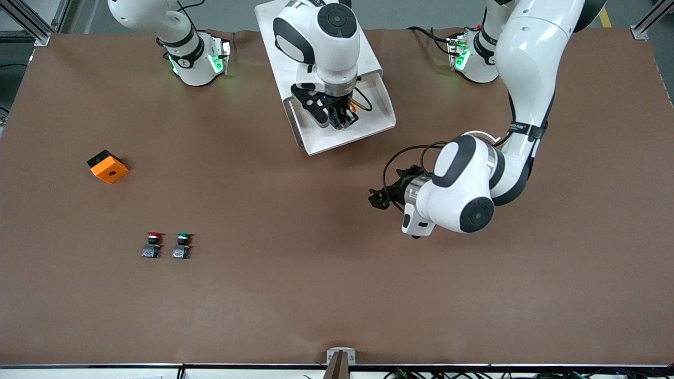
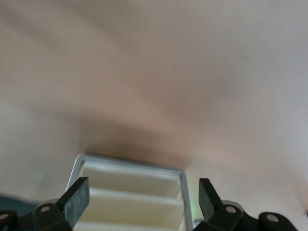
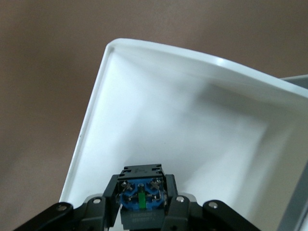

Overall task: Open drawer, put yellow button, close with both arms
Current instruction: 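Lower the yellow button into the open drawer and open the right gripper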

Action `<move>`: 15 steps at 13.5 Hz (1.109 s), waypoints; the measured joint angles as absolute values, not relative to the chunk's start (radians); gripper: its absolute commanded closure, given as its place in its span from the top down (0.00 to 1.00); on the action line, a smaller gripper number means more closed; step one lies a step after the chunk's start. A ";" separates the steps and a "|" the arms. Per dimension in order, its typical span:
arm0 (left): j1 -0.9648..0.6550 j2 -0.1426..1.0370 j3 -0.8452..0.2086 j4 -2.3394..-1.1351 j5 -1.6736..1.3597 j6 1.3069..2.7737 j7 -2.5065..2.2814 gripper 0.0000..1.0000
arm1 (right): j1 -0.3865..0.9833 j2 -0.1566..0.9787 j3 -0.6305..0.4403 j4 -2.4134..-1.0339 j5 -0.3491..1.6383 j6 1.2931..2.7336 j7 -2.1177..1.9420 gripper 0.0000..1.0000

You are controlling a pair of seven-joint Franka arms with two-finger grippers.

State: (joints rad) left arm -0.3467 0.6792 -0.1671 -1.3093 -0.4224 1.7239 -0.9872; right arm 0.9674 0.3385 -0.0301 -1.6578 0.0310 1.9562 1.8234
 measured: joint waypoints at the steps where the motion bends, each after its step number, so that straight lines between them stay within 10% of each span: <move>1: -0.360 0.676 -0.167 -1.309 -0.398 1.759 -0.987 1.00 | 0.967 0.339 -0.034 -1.652 0.032 1.956 1.823 1.00; 15: -0.435 0.584 -0.167 -1.352 -0.178 1.882 -1.026 1.00 | 0.664 0.261 -0.063 -1.426 0.037 1.584 1.137 1.00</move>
